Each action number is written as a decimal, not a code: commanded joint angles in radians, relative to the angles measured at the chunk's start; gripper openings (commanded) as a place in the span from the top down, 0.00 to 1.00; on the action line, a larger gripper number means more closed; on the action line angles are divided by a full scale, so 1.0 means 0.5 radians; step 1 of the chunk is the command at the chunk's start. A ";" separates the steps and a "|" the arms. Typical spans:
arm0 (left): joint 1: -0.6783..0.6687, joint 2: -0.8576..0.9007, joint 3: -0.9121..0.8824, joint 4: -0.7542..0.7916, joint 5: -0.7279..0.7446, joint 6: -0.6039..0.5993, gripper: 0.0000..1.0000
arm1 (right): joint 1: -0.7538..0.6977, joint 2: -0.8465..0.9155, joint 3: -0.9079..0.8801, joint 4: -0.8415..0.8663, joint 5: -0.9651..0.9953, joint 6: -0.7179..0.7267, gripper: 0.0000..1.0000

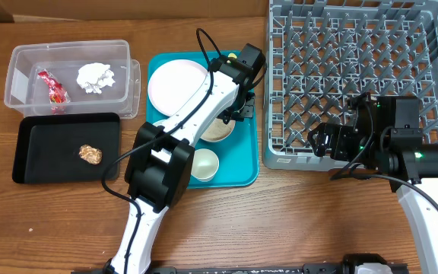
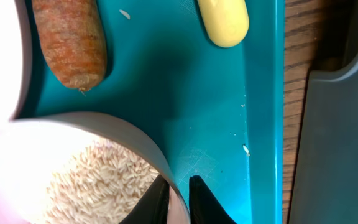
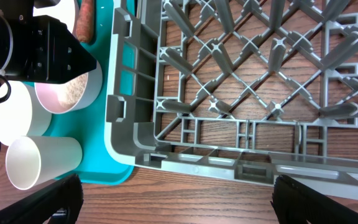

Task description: Sort waste into correct bins and load items into the dishwasher

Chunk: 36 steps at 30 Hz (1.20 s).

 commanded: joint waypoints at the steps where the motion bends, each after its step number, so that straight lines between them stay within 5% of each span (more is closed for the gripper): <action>1: -0.012 0.047 -0.007 -0.001 0.014 0.002 0.85 | 0.005 0.002 0.028 0.014 -0.010 -0.009 0.00; 12: -0.014 0.047 -0.033 -0.027 0.016 -0.037 0.78 | 0.005 0.003 0.028 -0.002 -0.010 -0.009 0.00; 17: -0.015 0.047 -0.034 -0.039 0.035 -0.037 0.96 | 0.005 0.003 0.028 -0.002 -0.011 -0.008 0.00; 23: -0.014 0.044 -0.012 -0.057 0.069 -0.036 0.96 | 0.005 0.003 0.028 -0.002 -0.010 -0.008 0.00; 36: 0.006 0.032 0.915 -0.797 0.103 0.089 0.96 | 0.005 0.003 0.028 0.046 -0.010 -0.009 0.00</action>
